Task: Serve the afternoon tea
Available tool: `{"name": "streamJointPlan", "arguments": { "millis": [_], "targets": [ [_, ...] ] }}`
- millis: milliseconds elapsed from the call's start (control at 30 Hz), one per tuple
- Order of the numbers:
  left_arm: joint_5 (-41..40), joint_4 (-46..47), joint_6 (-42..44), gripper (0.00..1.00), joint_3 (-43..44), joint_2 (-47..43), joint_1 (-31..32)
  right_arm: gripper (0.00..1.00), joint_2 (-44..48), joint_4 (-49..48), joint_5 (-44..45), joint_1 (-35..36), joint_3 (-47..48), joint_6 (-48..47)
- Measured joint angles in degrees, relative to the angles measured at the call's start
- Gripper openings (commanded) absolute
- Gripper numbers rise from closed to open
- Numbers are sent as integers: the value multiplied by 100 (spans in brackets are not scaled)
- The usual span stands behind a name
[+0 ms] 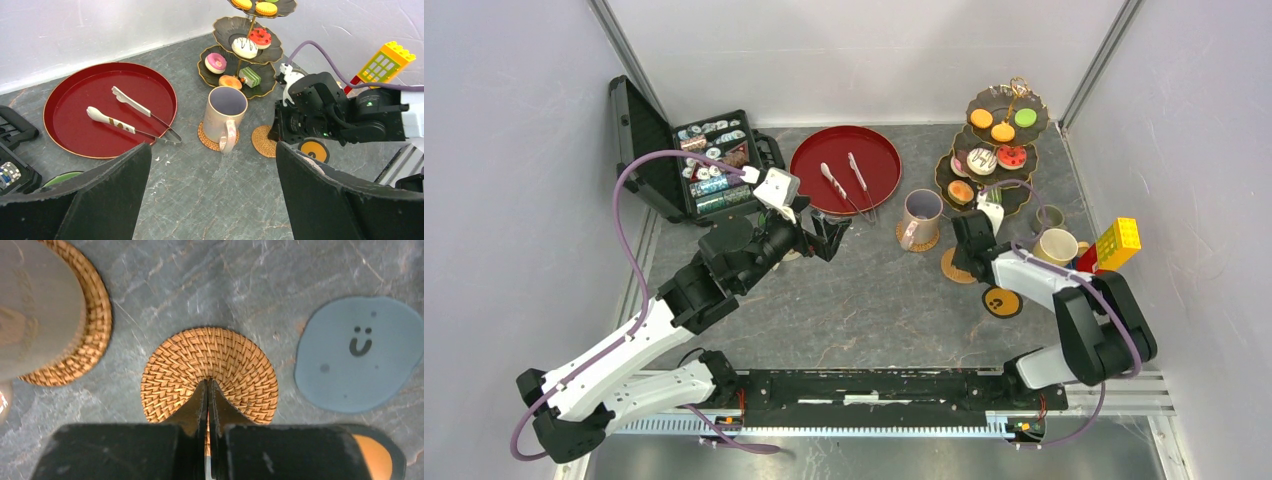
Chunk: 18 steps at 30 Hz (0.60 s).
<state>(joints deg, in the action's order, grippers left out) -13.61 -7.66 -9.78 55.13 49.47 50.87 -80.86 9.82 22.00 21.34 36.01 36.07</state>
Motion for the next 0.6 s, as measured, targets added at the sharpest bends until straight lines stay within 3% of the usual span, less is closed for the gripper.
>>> {"name": "streamJointPlan", "arguments": {
  "millis": [600],
  "targets": [
    [-9,0,0,100,0,13,0,0,-1067,-767,-146,-238,763,-208]
  ]
}}
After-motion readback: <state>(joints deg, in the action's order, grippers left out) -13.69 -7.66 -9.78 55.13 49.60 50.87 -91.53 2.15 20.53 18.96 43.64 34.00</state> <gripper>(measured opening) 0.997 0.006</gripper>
